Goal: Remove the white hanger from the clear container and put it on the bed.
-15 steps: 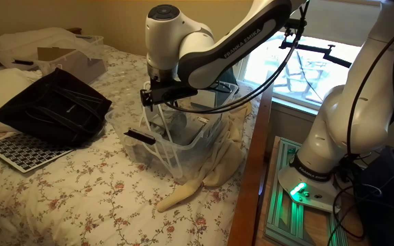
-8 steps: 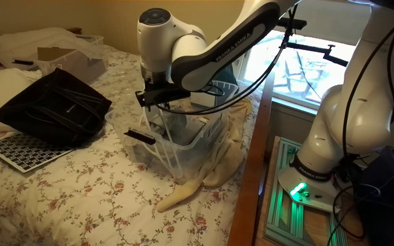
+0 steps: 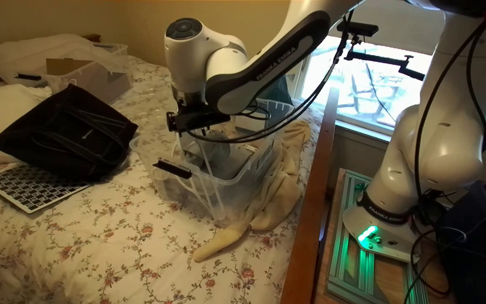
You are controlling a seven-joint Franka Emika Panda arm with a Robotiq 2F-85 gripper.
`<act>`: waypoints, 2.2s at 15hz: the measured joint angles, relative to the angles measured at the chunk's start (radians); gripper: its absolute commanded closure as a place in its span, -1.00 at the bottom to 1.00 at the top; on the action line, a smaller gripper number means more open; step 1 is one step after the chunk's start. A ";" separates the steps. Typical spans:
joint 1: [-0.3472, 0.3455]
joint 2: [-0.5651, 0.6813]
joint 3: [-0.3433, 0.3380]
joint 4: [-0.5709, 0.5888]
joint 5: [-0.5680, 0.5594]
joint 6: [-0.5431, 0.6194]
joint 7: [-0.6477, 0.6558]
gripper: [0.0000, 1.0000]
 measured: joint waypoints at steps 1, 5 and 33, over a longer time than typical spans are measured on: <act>0.001 0.010 -0.007 0.007 -0.002 -0.008 0.002 -1.00; 0.005 0.048 -0.033 0.037 -0.006 -0.032 0.014 -0.80; -0.016 0.071 -0.075 0.132 0.169 -0.181 -0.032 0.98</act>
